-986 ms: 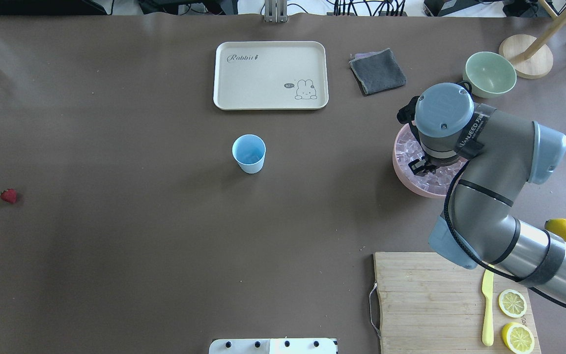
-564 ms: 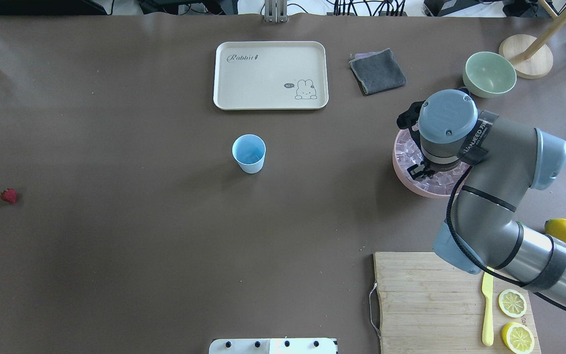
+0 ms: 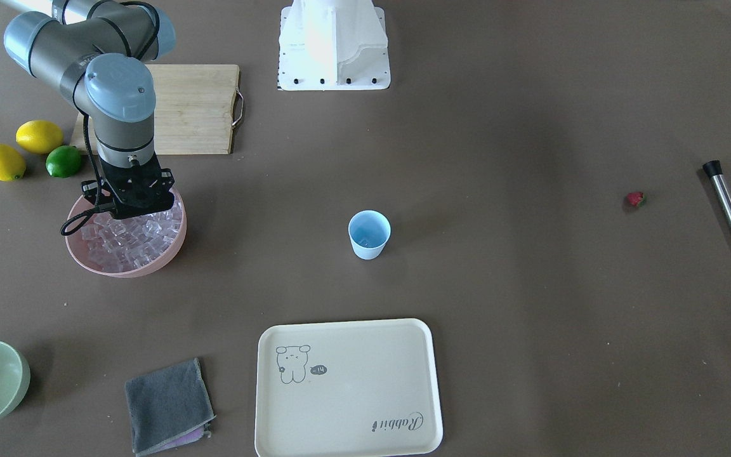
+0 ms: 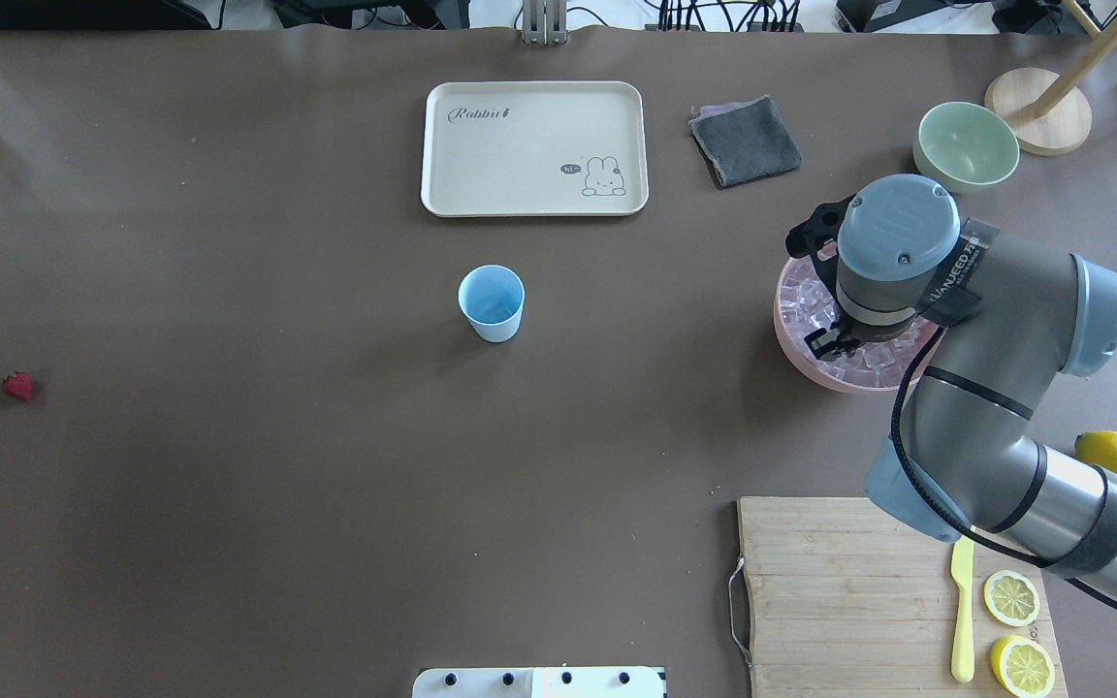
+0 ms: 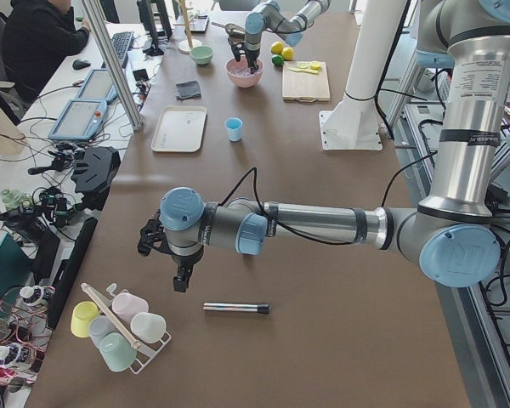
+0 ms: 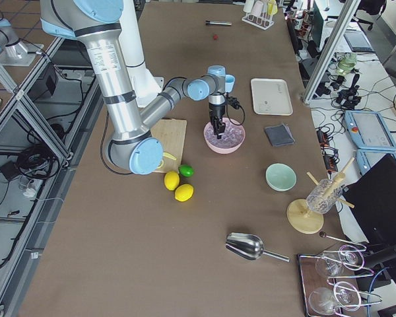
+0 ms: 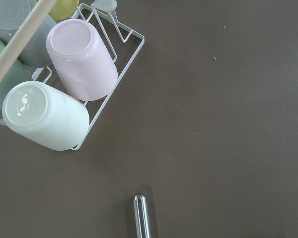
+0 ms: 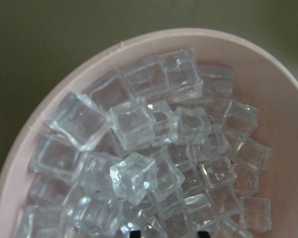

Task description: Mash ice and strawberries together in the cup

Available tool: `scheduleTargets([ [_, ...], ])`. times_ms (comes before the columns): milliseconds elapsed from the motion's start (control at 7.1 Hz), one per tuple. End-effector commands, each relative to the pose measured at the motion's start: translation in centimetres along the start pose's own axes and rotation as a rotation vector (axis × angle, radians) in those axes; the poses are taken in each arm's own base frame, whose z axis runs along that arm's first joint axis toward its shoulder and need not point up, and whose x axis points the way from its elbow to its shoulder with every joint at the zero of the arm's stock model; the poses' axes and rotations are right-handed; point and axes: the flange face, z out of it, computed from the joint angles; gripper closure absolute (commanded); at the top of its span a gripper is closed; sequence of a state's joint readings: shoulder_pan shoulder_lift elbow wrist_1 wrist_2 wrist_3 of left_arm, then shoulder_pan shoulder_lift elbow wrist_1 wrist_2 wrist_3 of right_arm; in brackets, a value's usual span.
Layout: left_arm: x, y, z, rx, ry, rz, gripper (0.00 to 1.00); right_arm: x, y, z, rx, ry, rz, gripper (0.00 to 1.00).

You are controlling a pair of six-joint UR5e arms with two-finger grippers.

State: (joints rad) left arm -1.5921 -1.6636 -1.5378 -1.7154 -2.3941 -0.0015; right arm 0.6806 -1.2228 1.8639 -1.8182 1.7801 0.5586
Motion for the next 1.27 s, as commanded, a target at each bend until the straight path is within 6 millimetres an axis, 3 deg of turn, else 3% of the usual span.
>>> scheduleTargets([
  [0, -0.1, 0.0, 0.1, -0.002, -0.001, -0.003, 0.01, 0.8, -0.1, -0.6, -0.004, -0.017, -0.019, 0.50],
  [705, 0.1, -0.1, -0.1, 0.002, 0.000, 0.002, 0.01, 1.6, 0.5, 0.9, -0.023, 0.006, -0.022, 0.51],
  [986, 0.2, -0.1, -0.2, 0.005, -0.001, 0.005, 0.01, 1.4, 0.5, 0.8, -0.023, 0.002, -0.024, 0.64],
  [1127, 0.4, -0.2, -0.4, 0.007, -0.001, 0.007, 0.01, 1.4, 0.6, 0.9, -0.025, 0.001, -0.023, 0.65],
])
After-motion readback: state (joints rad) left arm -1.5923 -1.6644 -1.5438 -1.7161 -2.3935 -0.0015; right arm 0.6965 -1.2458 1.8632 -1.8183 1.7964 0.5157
